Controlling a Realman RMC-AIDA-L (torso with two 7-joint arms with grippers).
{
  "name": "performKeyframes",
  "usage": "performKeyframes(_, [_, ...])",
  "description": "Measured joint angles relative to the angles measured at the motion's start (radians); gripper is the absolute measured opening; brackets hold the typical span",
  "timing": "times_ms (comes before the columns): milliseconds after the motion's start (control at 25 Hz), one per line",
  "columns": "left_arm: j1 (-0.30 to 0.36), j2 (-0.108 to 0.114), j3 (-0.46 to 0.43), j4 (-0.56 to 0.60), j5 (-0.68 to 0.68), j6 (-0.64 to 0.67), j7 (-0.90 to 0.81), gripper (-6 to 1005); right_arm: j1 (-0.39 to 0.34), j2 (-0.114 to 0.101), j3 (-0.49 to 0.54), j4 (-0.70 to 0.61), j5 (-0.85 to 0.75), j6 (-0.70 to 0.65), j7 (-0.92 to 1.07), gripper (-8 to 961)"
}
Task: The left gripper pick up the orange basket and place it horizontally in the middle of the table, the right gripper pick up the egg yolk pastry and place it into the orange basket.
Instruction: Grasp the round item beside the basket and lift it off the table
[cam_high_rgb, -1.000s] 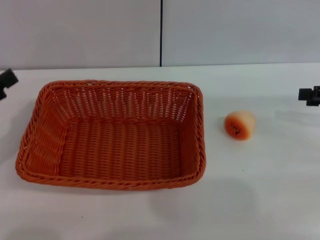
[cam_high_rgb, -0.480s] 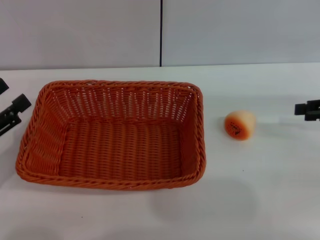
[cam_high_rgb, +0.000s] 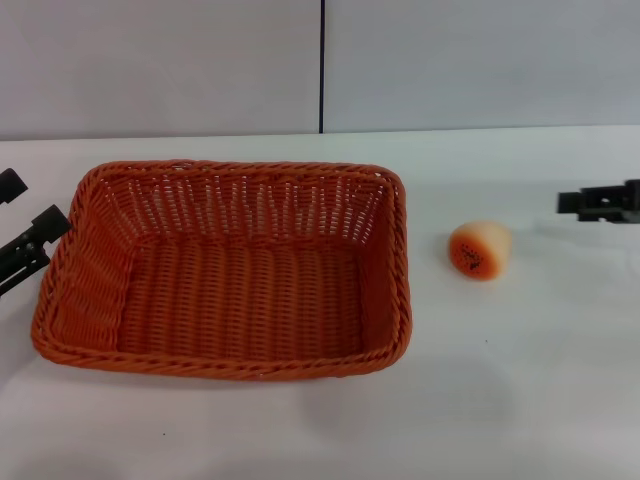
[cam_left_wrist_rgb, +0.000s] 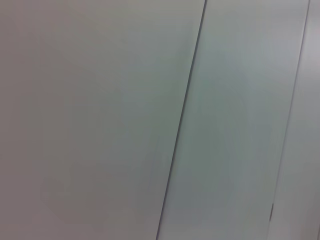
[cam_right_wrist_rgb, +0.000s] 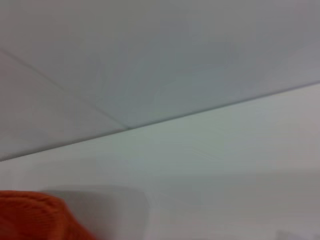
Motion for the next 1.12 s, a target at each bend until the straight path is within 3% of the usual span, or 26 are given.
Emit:
performKeyframes(360, [0.003,0.0,0.002,0.014,0.015,-0.024,0.053,784,0.064,0.011,-0.083,0.1,0.021,-0.102,-0.021,511])
performKeyframes(440, [0.005,0.0,0.001,0.016,0.024,-0.022,0.059,784,0.075,0.021,-0.088,0.116,0.022,-0.117,-0.021,511])
performKeyframes(840, [0.007,0.002,0.002,0.025,0.026,-0.019,0.076,784,0.091,0.055,-0.093,0.122,0.024,-0.135,-0.02,512])
performKeyframes(1120, [0.007,0.003,0.001,0.015,0.026,-0.018,0.077,784,0.09,0.061,-0.098,0.146,0.017,-0.147,-0.01,511])
